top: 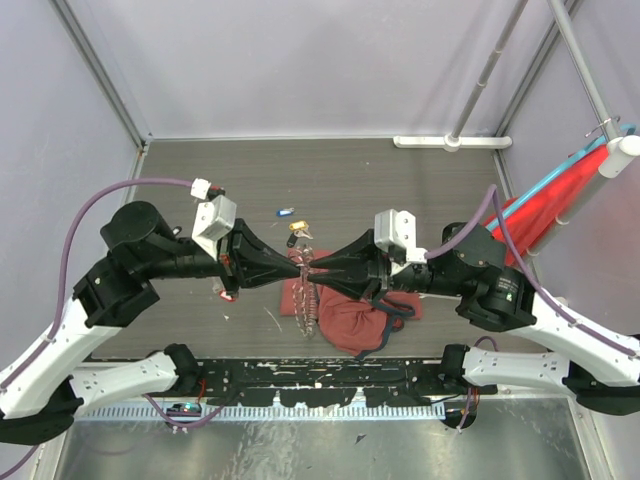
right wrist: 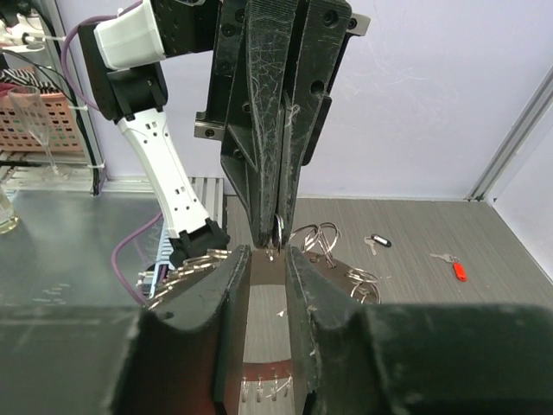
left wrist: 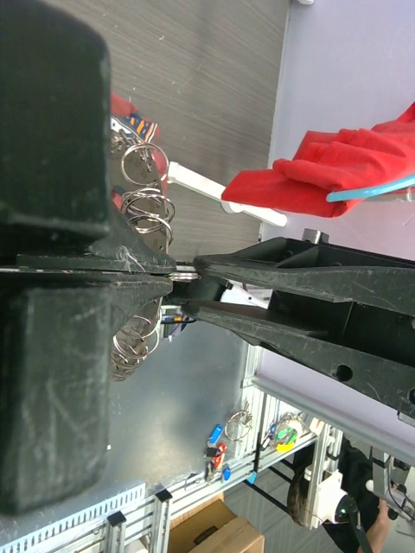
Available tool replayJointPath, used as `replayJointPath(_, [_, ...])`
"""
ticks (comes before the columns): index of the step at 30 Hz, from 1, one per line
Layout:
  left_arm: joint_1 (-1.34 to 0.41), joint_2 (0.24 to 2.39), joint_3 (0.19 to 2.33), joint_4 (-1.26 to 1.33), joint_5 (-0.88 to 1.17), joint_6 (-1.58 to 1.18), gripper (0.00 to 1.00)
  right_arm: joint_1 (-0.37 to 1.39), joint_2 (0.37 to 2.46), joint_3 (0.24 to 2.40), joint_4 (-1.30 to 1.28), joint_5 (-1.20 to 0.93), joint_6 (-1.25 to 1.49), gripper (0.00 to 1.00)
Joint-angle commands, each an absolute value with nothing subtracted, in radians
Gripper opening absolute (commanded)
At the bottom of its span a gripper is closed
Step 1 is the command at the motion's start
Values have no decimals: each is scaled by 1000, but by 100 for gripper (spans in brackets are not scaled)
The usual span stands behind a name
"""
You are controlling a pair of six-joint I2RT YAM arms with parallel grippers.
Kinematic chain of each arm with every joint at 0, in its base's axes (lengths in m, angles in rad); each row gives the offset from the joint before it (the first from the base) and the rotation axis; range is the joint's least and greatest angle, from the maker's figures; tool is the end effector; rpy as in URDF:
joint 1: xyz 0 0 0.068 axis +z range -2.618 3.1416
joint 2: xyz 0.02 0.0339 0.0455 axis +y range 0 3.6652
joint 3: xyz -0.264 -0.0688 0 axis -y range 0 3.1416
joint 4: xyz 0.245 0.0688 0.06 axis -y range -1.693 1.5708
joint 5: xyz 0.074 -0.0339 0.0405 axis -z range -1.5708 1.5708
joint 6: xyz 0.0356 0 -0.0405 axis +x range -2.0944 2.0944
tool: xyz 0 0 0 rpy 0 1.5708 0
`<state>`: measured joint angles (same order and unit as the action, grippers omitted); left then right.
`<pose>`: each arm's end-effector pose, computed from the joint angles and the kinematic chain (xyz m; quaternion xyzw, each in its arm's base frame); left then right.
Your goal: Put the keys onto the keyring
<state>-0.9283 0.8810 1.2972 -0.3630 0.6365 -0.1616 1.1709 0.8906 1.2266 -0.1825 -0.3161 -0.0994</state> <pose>0.0755 -0.1362 0.4765 0.4550 0.5211 -0.5414 0.4778 0.0568 0.1628 0.4727 -0.4775 0.4465 0.4708 0.5924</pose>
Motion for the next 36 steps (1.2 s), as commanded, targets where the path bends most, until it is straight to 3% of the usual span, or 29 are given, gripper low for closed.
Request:
replayJointPath(1, [-932, 843, 1278, -295, 610, -181, 0, 1170, 845, 1258, -146, -314, -111, 29])
replayJointPath(22, [-932, 808, 1222, -137, 600, -283, 0, 1170, 892, 1210, 23, -365, -69, 28])
replayJointPath(36, [-932, 818, 1222, -130, 613, -281, 0, 1171, 915, 1208, 11, -352, -73, 19])
